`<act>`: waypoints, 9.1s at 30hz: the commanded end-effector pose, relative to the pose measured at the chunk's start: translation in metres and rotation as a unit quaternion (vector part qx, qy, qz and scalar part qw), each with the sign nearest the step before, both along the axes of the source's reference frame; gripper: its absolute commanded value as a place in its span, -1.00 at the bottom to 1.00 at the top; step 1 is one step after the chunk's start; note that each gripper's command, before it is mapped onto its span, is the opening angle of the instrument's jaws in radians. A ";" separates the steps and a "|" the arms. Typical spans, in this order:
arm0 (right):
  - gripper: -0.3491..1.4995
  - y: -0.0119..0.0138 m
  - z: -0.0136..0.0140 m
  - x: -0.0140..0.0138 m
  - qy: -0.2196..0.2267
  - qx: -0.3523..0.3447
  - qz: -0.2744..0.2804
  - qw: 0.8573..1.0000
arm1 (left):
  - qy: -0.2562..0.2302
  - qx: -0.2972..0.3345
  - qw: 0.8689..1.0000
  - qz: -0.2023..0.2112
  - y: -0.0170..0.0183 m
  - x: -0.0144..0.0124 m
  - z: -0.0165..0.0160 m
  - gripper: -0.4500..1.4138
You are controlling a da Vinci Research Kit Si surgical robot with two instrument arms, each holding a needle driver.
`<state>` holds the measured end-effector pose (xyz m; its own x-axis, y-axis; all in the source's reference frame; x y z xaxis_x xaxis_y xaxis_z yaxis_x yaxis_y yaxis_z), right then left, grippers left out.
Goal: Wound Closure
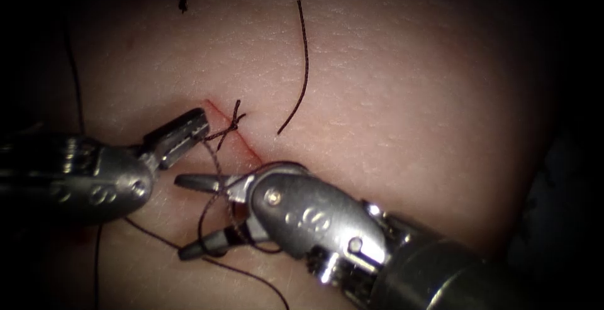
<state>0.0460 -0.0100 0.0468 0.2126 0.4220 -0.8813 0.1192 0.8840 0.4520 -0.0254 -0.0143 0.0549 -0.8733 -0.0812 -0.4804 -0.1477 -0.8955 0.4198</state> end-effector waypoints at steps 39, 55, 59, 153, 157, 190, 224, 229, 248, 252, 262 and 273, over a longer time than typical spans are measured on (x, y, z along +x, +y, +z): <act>0.33 0.0030 0.0014 -0.0034 0.062 0.003 0.246 0.967 | -0.039 0.026 0.997 0.060 -0.0082 -0.0009 0.0038 -1.00; 0.31 0.0030 0.0028 -0.0035 -0.056 -0.043 0.293 0.953 | -0.057 0.032 0.997 0.036 -0.0103 -0.0004 0.0015 -1.00; 0.31 0.0034 0.0037 -0.0039 -0.094 -0.050 0.312 0.944 | -0.059 0.030 0.997 0.032 -0.0100 -0.0004 0.0010 -1.00; -1.00 -0.0042 0.0076 0.0003 -0.209 -0.011 0.425 0.880 | 0.004 0.064 0.997 -0.044 0.0120 0.0009 0.0114 -1.00; -1.00 -0.0059 0.0076 0.0009 -0.206 -0.016 0.426 0.881 | -0.012 0.069 0.997 -0.045 0.0137 0.0002 0.0115 -1.00; -1.00 -0.0137 0.0082 0.0056 -0.207 -0.023 0.416 0.885 | -0.085 0.027 0.984 -0.154 0.0255 -0.0014 0.0114 -1.00; -1.00 -0.0162 0.0049 0.0059 -0.199 -0.018 0.405 0.892 | -0.216 0.047 0.928 -0.301 0.0340 -0.0004 0.0109 -1.00; -1.00 -0.0155 0.0047 0.0057 -0.196 -0.025 0.405 0.892 | -0.231 0.042 0.919 -0.317 0.0356 -0.0008 0.0114 -1.00; -1.00 -0.0182 0.0052 0.0069 -0.195 -0.033 0.383 0.902 | -0.245 0.010 0.908 -0.341 0.0414 -0.0041 0.0140 -1.00; -1.00 -0.0187 0.0053 0.0070 -0.195 -0.035 0.380 0.903 | -0.244 0.009 0.908 -0.341 0.0427 -0.0050 0.0146 -1.00; -1.00 -0.0199 0.0048 0.0072 -0.192 -0.035 0.373 0.907 | -0.234 0.012 0.915 -0.328 0.0458 -0.0073 0.0162 -1.00; -1.00 -0.0226 0.0063 0.0074 -0.203 -0.045 0.356 0.911 | -0.224 0.017 0.920 -0.320 0.0486 -0.0090 0.0176 -1.00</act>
<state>0.0525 -0.0316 0.0525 0.2295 0.5056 -0.8317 -0.6625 0.7071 0.2470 -0.0339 0.0342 0.0719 -0.4518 0.4014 -0.7967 -0.8002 -0.5771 0.1630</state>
